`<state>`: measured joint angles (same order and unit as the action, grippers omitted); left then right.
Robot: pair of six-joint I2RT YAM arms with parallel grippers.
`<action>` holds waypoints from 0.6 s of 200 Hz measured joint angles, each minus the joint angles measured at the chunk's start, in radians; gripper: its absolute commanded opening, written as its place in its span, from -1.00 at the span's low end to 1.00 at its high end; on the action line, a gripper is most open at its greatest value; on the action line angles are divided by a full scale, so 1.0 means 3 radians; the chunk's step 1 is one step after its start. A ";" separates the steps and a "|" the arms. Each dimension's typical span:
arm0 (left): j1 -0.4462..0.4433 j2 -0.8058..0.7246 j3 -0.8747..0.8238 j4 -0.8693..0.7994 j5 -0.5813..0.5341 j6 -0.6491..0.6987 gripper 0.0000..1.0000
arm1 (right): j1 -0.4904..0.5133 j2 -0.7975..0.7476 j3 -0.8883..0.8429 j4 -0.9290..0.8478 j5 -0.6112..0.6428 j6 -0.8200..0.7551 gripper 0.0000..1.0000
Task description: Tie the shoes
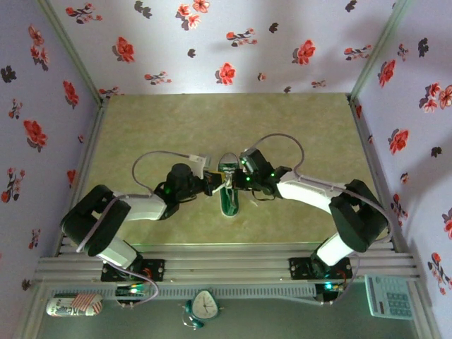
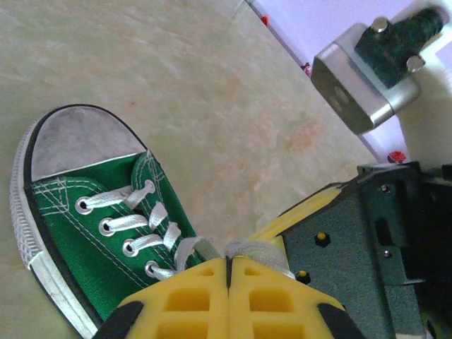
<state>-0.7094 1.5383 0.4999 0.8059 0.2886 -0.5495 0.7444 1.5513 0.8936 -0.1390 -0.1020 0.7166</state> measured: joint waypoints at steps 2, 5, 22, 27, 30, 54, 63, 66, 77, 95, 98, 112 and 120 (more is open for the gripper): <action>-0.0001 -0.0001 0.0000 -0.0001 0.0000 0.0000 -1.00 | -0.0001 0.0000 0.0003 -0.0010 0.0003 -0.0011 -0.85; -0.0001 -0.0001 -0.0001 -0.0003 0.0000 0.0010 -1.00 | 0.0000 0.0000 0.0010 -0.0034 0.0009 -0.0029 -0.85; -0.0003 -0.0003 -0.0005 -0.0009 0.0000 0.0027 -1.00 | -0.0001 0.0000 0.0056 -0.0169 0.0042 -0.0146 -0.85; -0.0001 -0.0003 -0.0008 -0.0010 0.0000 0.0032 -1.00 | -0.0001 0.0000 0.0066 -0.0202 0.0056 -0.0179 -0.85; -0.0001 -0.0003 -0.0009 -0.0013 0.0000 0.0033 -1.00 | -0.0001 0.0000 0.0074 -0.0221 0.0065 -0.0191 -0.85; -0.0005 -0.0003 -0.0019 -0.0025 -0.0005 0.0033 -1.00 | -0.0006 0.0000 0.0127 -0.0352 0.0140 -0.0340 -0.85; -0.0005 -0.0003 -0.0019 -0.0025 -0.0018 0.0033 -1.00 | -0.0011 0.0000 0.0139 -0.0388 0.0159 -0.0388 -0.86; -0.0005 -0.0003 -0.0019 -0.0025 -0.0025 0.0033 -1.00 | -0.0015 0.0000 0.0142 -0.0398 0.0164 -0.0402 -0.86; -0.0005 -0.0003 -0.0019 -0.0027 -0.0028 0.0033 -1.00 | -0.0028 0.0000 0.0149 -0.0421 0.0181 -0.0458 -0.87; -0.0008 0.0000 -0.0019 -0.0031 -0.0037 0.0033 -1.00 | -0.0053 0.0013 0.0154 -0.0430 0.0186 -0.0556 -0.87; -0.0008 0.0001 -0.0019 -0.0032 -0.0039 0.0033 -1.00 | -0.0057 0.0017 0.0154 -0.0429 0.0187 -0.0565 -0.87; -0.0014 0.0024 -0.0018 -0.0029 -0.0050 0.0033 -1.00 | -0.0072 0.0055 0.0158 -0.0422 0.0193 -0.0633 -0.88; -0.0018 0.0052 -0.0017 -0.0031 -0.0052 0.0033 -1.00 | -0.0084 0.0089 0.0158 -0.0403 0.0191 -0.0671 -0.88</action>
<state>-0.7147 1.5539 0.4950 0.7967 0.2729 -0.5396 0.7193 1.5780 0.9409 -0.2600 -0.0448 0.5152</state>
